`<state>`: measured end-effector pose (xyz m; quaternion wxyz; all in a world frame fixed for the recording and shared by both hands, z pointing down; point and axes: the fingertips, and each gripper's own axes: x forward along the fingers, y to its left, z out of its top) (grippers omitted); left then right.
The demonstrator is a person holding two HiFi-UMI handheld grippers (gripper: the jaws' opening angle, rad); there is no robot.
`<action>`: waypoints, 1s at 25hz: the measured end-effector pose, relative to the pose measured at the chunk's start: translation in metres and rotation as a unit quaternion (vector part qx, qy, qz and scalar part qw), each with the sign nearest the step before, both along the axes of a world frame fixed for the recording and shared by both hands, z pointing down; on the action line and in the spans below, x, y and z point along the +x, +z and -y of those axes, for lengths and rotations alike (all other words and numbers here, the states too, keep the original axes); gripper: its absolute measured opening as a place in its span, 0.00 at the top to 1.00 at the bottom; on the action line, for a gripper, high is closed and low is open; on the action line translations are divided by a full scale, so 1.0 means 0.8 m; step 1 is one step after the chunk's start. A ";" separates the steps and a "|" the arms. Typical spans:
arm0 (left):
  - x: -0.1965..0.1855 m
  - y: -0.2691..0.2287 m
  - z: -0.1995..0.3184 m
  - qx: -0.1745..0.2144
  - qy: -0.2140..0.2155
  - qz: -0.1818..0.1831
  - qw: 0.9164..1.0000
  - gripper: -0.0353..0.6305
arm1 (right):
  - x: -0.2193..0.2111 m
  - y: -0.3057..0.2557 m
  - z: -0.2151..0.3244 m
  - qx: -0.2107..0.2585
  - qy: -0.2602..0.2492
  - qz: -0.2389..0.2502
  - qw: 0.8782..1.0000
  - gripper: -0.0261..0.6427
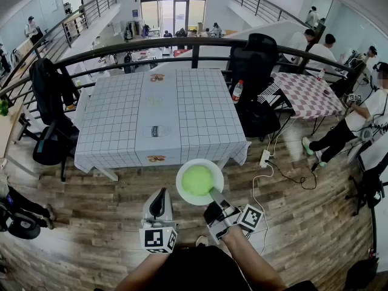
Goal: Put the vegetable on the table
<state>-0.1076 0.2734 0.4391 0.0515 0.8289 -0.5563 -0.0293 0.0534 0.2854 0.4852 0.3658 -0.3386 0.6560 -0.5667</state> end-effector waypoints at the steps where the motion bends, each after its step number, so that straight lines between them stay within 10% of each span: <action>1: 0.001 0.000 0.001 0.001 0.001 0.000 1.000 0.94 | 0.000 0.000 0.001 0.001 -0.001 0.000 1.000 0.91; 25: 0.046 0.007 -0.017 0.012 -0.023 0.008 1.000 0.94 | 0.039 0.021 -0.002 -0.014 -0.018 0.030 0.999 0.91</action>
